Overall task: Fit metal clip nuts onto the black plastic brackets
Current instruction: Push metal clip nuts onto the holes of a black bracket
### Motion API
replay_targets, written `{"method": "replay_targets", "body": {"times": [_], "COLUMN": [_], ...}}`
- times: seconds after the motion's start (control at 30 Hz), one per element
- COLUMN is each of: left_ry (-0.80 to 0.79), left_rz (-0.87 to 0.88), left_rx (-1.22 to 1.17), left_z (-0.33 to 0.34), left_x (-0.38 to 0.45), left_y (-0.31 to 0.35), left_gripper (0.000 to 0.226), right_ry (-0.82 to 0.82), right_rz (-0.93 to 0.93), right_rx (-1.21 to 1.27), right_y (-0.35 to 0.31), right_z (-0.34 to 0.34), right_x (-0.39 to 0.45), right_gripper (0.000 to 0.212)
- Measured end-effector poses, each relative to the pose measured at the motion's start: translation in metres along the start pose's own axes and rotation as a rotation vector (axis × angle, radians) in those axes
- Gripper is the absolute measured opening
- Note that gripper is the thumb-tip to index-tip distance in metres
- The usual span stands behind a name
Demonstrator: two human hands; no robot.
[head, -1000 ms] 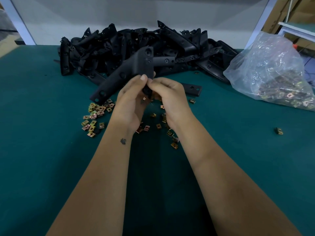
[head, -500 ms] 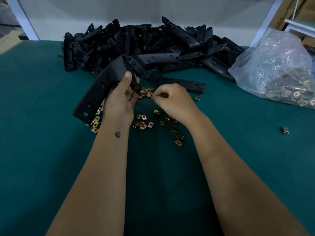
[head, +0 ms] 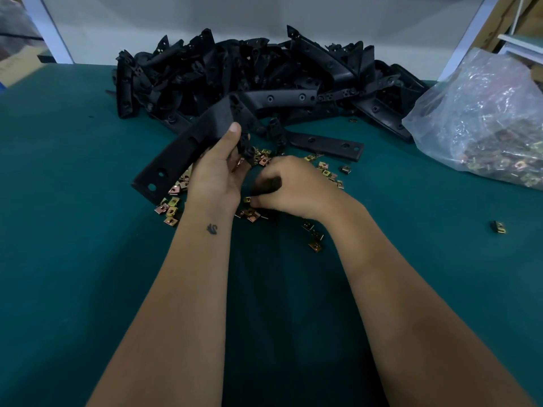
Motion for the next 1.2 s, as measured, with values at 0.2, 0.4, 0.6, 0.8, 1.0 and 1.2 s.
{"method": "replay_targets", "body": {"times": [0.2, 0.4, 0.6, 0.8, 1.0, 1.2], "left_ry": [-0.008, -0.082, -0.186, -0.269, -0.285, -0.252], "left_rz": [-0.030, -0.090, -0.189, -0.200, -0.213, -0.239], "left_rx": [0.034, -0.019, -0.077, -0.003, 0.025, 0.013], "left_z": [0.001, 0.014, 0.024, 0.024, 0.026, 0.025], "left_x": [0.002, -0.010, -0.020, -0.022, -0.024, -0.022], "left_y": [-0.006, -0.015, -0.024, -0.023, -0.024, -0.024], "left_gripper": [0.005, 0.009, 0.009, 0.016, 0.025, 0.015], "right_ry": [0.076, 0.404, 0.448, 0.396, 0.376, 0.381], "right_rz": [0.005, 0.113, 0.153, 0.130, 0.095, 0.075], "right_rx": [0.105, 0.763, 1.257, 1.386, 1.407, 1.436], "right_y": [0.004, 0.026, 0.037, 0.033, 0.031, 0.032], "right_z": [-0.002, -0.021, -0.027, -0.026, -0.025, -0.025], "right_x": [0.001, -0.004, -0.005, -0.003, -0.002, 0.000], "right_gripper": [0.011, 0.016, 0.016, 0.013, 0.016, 0.018]}}
Point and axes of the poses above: each hand's wrist, its own x-axis towards the middle knuckle, its own z-axis out of the palm, y = z × x, the point moved 5 cm from there along x, towards the middle knuckle, and after that the axes turned 1 degree about z, right-handed, at the moved point
